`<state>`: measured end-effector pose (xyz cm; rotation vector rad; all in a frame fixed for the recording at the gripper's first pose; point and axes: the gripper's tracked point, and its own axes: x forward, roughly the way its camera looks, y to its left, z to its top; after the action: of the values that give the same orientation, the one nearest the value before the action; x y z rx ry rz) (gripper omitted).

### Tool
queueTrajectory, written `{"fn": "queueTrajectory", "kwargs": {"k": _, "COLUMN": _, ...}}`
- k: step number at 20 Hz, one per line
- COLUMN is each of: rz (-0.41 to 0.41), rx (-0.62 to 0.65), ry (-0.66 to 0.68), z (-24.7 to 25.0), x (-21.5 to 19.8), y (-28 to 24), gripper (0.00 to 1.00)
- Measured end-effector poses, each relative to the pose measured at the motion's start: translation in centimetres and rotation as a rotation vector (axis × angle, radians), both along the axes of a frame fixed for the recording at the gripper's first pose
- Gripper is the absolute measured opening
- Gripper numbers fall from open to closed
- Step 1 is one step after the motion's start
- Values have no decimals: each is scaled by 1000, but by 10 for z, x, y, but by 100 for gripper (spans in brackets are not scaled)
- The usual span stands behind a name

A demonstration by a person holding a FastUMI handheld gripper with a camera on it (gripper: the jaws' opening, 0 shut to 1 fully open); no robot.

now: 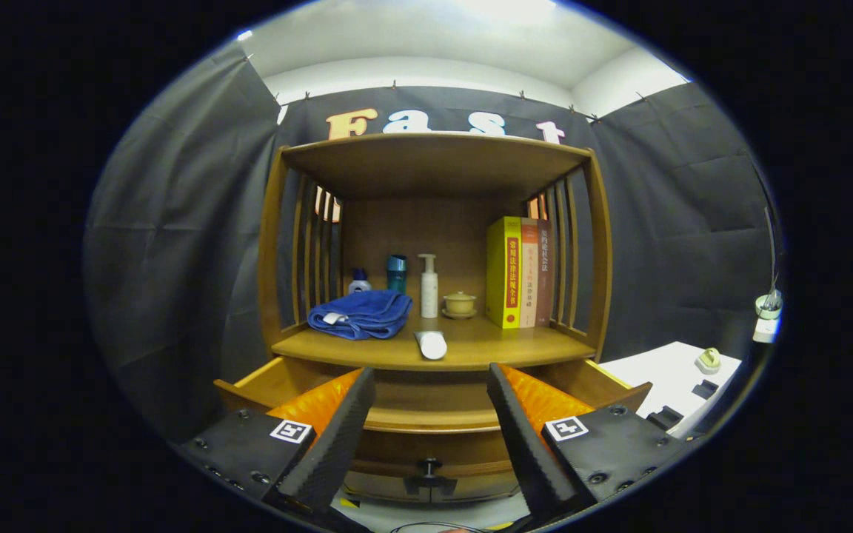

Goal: Pull open the drawer, take out the items inside it, and place them on the countertop above the cabinet.

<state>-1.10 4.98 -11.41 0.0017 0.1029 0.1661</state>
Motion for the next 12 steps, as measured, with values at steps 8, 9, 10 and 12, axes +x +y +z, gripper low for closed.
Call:
{"fn": "queueTrajectory", "kwargs": {"k": 8, "rz": -29, "rx": -12, "ry": 23, "z": -50, "x": 10, "y": -11, "gripper": 99}}
{"fn": "queueTrajectory", "kwargs": {"k": 9, "rz": -22, "rx": -16, "ry": 23, "z": -53, "x": 10, "y": -9, "gripper": 99}}
{"fn": "queueTrajectory", "kwargs": {"k": 10, "rz": -15, "rx": -25, "ry": 20, "z": -55, "x": 9, "y": -7, "gripper": 99}}
{"fn": "queueTrajectory", "kwargs": {"k": 12, "rz": 0, "rx": -42, "ry": 12, "z": -56, "x": 6, "y": -4, "gripper": 99}}
